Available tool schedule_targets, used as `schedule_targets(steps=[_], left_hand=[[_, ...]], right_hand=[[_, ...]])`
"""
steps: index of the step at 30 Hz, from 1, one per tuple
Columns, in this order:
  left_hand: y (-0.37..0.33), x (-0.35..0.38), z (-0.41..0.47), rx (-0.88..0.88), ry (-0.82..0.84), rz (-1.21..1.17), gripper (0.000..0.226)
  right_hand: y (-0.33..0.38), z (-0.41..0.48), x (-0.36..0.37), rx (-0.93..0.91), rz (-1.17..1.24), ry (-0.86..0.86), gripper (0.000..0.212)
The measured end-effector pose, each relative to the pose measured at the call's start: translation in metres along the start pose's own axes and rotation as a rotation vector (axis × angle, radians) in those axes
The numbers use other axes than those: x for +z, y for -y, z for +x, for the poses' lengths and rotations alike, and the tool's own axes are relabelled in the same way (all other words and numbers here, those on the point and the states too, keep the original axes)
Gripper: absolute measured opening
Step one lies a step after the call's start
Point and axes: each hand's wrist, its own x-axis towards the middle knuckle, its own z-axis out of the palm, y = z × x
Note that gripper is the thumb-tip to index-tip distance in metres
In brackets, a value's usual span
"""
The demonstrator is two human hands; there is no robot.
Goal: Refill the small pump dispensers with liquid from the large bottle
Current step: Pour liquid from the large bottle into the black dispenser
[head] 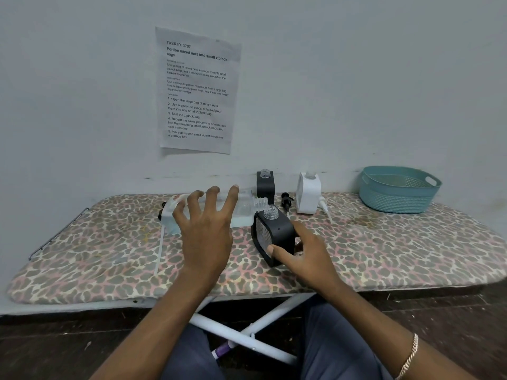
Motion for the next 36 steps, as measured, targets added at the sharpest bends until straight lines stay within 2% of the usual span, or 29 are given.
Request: schedule_targets(steps=[36], left_hand=[[-0.0013,-0.0013,0.0002,0.003,-0.004,0.001,0.094]], right_hand=[[0.0002,0.0003,-0.0012,-0.025,0.027,-0.014,0.048]])
